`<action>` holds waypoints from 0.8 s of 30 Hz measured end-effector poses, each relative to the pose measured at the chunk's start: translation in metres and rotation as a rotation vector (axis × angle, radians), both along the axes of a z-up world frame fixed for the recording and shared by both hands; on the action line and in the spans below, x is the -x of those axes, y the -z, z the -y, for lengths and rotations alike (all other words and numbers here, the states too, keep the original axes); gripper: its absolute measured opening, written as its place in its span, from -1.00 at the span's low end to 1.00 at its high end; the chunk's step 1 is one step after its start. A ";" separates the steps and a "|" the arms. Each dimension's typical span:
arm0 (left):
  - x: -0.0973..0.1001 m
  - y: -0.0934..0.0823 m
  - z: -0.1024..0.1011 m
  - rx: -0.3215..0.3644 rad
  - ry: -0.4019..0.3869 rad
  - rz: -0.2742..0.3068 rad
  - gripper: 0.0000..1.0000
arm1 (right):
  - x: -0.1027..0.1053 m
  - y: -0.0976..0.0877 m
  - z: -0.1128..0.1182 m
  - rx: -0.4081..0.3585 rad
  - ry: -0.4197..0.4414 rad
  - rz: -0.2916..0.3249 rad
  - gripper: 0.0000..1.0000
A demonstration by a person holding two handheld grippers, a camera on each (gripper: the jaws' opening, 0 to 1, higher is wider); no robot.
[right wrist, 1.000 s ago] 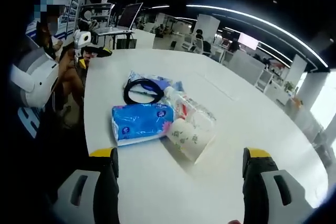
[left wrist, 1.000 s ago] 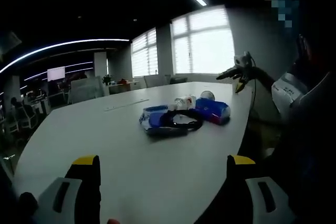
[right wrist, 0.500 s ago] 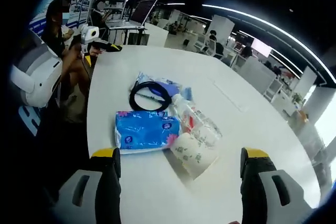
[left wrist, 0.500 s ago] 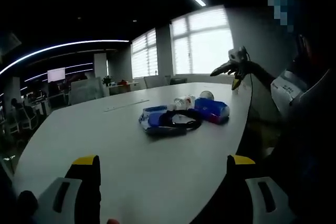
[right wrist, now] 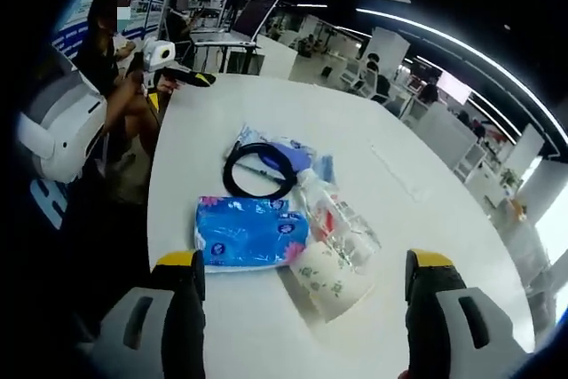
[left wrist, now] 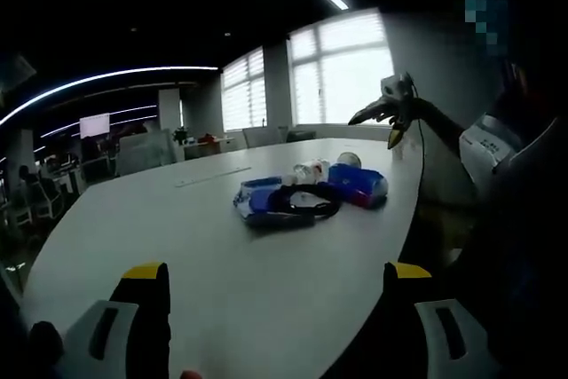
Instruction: Arrange the tabletop items into an orderly group along one side of the table until the central work area is clear of visible clutter.
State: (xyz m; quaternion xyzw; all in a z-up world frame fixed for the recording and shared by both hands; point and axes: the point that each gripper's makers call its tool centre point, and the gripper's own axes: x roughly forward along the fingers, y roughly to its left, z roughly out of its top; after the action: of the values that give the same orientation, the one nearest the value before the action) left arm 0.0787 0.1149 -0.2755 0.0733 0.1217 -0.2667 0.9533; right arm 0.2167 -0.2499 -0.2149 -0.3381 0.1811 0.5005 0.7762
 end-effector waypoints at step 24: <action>0.005 0.000 -0.004 0.006 -0.018 0.008 1.00 | -0.011 -0.002 -0.033 0.002 -0.090 -0.026 0.68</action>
State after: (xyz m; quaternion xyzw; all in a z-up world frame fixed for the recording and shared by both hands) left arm 0.0738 0.1191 -0.2759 0.0703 0.1176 -0.2579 0.9564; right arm 0.2280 -0.2172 -0.2129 -0.3403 0.1764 0.5390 0.7500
